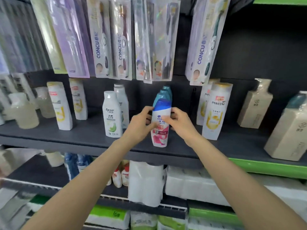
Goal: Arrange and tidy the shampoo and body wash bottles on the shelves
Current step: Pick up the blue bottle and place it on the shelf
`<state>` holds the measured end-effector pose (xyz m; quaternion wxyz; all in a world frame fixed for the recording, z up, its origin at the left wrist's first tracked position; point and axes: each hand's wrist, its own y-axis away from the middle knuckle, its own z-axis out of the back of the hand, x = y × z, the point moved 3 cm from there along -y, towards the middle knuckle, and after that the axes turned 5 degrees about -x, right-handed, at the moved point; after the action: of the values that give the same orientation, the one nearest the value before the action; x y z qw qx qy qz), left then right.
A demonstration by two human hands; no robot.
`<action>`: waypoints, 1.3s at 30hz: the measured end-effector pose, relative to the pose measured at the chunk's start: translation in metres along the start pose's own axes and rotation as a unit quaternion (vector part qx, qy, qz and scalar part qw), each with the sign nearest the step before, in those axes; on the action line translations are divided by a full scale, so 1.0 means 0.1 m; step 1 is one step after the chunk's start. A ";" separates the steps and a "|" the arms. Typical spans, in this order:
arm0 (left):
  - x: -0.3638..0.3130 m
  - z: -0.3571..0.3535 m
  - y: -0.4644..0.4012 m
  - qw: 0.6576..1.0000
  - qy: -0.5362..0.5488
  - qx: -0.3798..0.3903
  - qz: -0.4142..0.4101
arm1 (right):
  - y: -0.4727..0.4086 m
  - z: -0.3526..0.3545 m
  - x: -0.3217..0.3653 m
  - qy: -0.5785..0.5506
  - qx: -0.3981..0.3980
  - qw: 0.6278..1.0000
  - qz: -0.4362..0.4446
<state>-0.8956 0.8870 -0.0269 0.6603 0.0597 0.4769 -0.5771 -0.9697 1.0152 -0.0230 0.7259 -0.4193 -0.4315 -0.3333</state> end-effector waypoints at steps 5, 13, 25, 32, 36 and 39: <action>0.06 0.09 0.06 0.999 0.034 0.024 -0.023 | 0.12 -0.06 0.08 -0.059 -0.025 0.997 -0.042; 0.07 0.11 0.26 0.986 0.144 0.089 0.016 | 0.24 0.02 0.14 -0.111 -0.046 0.987 -0.107; 0.13 0.11 0.38 0.995 0.080 0.057 -0.010 | 0.15 0.04 0.02 -0.206 -0.099 0.957 -0.179; 0.11 0.24 0.32 0.992 0.127 0.026 0.004 | 0.15 0.09 0.08 -0.339 0.014 0.930 -0.140; 0.11 0.26 0.33 0.991 0.126 0.041 0.006 | 0.14 0.08 0.07 -0.368 0.001 0.919 -0.144; 0.12 0.26 0.37 0.992 0.122 0.040 0.001 | 0.14 0.09 0.07 -0.355 -0.013 0.925 -0.137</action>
<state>-0.8524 0.8745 -0.0382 0.5947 0.1563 0.5307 -0.5832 -0.9583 1.0289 -0.0190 0.4670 -0.4566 -0.7096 -0.2645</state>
